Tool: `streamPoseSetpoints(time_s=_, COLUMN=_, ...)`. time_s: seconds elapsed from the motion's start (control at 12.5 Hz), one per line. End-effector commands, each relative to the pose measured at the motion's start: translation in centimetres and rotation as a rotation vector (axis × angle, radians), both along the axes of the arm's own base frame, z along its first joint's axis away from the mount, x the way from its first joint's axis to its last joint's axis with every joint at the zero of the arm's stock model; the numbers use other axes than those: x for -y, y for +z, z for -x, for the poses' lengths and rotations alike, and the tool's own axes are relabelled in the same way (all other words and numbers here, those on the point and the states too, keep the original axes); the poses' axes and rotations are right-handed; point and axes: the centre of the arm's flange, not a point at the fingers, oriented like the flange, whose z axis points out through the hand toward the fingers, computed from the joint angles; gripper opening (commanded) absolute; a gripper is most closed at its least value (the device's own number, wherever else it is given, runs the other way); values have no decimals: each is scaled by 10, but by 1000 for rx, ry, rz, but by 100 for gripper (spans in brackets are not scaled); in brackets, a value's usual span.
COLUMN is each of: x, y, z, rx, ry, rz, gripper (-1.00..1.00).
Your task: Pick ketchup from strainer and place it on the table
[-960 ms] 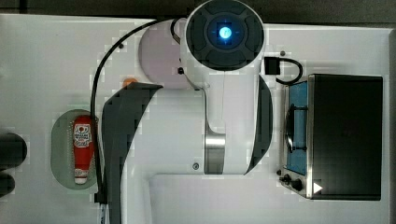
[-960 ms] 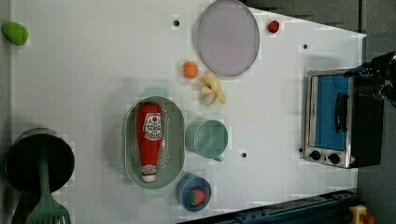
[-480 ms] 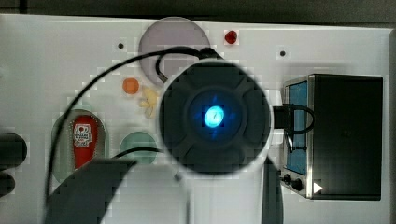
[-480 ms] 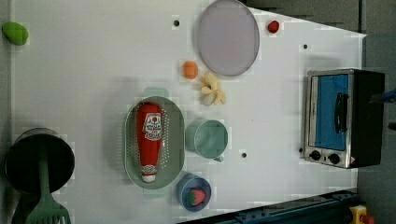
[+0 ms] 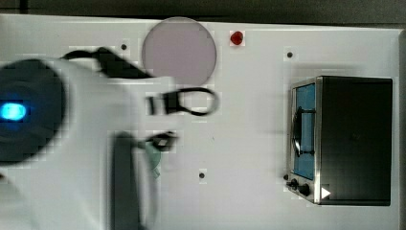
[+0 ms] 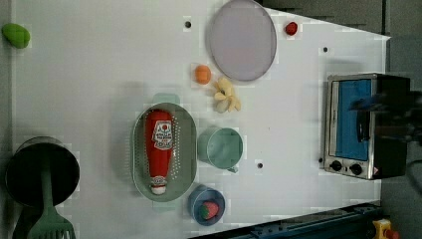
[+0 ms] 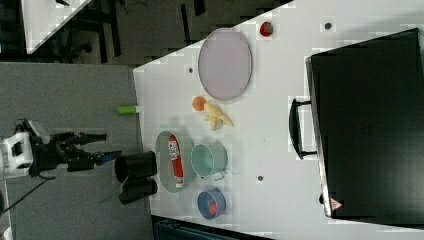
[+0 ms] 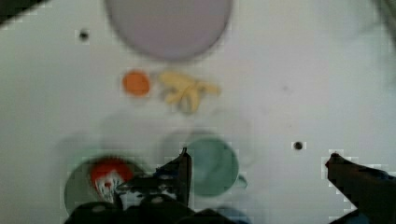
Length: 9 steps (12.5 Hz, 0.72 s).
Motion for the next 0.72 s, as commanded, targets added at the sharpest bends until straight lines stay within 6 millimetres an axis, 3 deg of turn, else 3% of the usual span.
streamPoseSetpoints(time_s=0.08, x=-80, y=-35, z=15, rx=-35, ry=108, rz=-1, gripper=100)
streamPoseSetpoints(time_s=0.4, x=-158, y=-92, z=41, rx=-67, ry=266, rz=-24, gripper=100)
streamPoseSetpoints(time_s=0.72, x=-199, y=-172, z=62, rx=-33, ry=341, rz=-99, gripper=100)
